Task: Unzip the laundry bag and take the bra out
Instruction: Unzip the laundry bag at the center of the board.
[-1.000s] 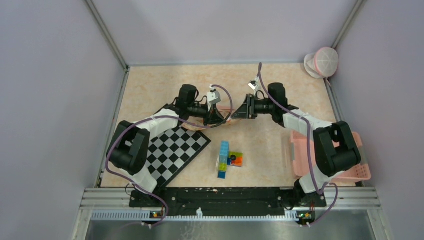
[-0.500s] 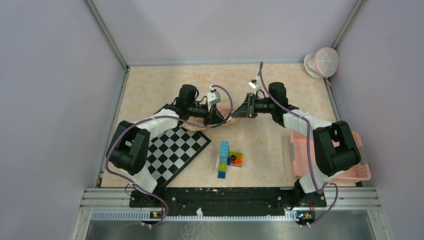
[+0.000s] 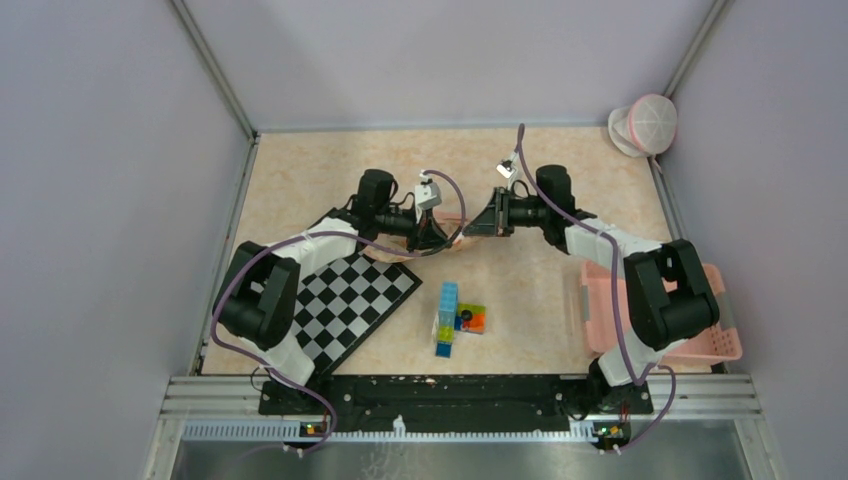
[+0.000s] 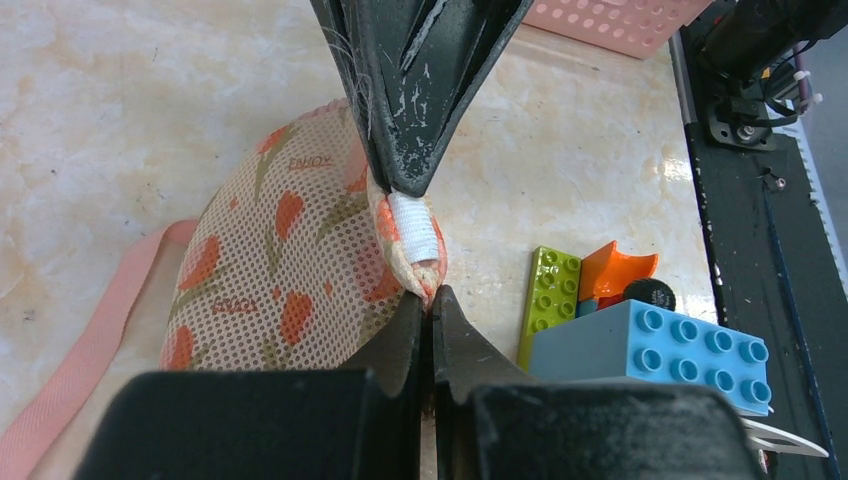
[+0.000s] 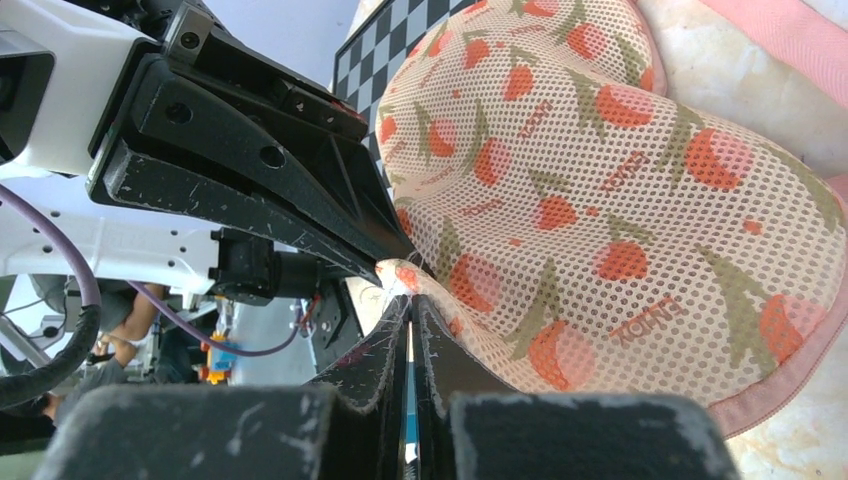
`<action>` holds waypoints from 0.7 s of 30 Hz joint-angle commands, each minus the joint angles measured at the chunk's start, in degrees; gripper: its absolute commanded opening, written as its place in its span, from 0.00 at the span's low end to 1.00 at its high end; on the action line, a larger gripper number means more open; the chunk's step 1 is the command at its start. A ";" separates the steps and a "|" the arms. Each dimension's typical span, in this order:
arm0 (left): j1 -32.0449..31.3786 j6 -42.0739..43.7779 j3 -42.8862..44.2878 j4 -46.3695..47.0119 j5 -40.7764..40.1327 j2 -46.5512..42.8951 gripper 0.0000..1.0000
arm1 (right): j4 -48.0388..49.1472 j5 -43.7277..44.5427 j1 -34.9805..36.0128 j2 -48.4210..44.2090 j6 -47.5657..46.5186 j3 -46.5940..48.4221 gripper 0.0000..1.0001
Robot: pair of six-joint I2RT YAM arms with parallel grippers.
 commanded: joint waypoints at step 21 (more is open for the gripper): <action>2.29 -4.68 -0.71 5.80 -0.85 -0.81 0.00 | -8.29 10.54 -2.09 -3.18 -6.40 2.69 0.00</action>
